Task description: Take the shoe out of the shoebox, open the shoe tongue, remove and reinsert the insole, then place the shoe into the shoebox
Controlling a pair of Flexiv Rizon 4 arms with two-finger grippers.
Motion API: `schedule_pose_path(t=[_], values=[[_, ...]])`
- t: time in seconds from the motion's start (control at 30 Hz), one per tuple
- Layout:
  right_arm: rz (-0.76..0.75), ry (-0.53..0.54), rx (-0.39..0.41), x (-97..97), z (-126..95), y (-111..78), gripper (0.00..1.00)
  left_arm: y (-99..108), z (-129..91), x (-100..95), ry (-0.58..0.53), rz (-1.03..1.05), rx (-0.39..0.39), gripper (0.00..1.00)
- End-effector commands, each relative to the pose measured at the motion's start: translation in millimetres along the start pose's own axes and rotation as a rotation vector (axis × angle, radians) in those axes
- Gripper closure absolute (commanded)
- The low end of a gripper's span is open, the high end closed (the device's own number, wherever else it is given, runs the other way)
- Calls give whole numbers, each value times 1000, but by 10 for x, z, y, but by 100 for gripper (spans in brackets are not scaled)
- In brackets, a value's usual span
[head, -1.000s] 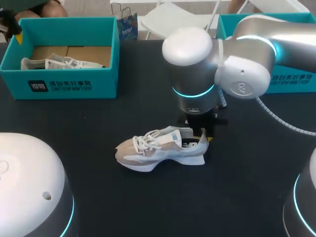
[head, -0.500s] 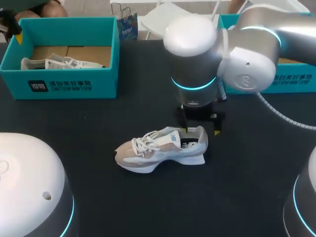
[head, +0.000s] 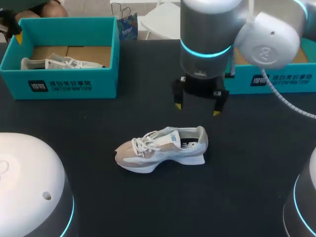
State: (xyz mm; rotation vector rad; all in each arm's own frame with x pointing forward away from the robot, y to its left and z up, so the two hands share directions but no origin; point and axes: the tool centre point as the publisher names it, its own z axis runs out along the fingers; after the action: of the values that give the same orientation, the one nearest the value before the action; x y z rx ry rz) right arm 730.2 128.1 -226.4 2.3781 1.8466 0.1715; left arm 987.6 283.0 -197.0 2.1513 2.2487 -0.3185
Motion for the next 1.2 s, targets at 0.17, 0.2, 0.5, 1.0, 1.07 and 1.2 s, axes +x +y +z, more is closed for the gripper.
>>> schedule_pose_path(t=[0.17, 0.2, 0.5, 1.0, 1.07, 1.2], values=[[-1139, -67, 188, 65, -246, 43, 0, 9, -11, 7, 2, 2, 3, 0], [-1144, -91, 187, 69, -246, 53, 0, 9, -11, 7, 2, 2, 3, 0], [-1055, -249, 147, -11, -262, 220, 0, 9, -11, 7, 2, 2, 3, 0], [-1319, -24, 52, 25, -250, 134, 0, 9, -11, 7, 2, 2, 3, 0], [-1404, 38, 33, 28, -255, 115, 0, 9, -11, 7, 2, 2, 3, 0], [-1559, 181, -14, 51, -310, 98, 0, 9, -11, 7, 2, 2, 3, 0]])
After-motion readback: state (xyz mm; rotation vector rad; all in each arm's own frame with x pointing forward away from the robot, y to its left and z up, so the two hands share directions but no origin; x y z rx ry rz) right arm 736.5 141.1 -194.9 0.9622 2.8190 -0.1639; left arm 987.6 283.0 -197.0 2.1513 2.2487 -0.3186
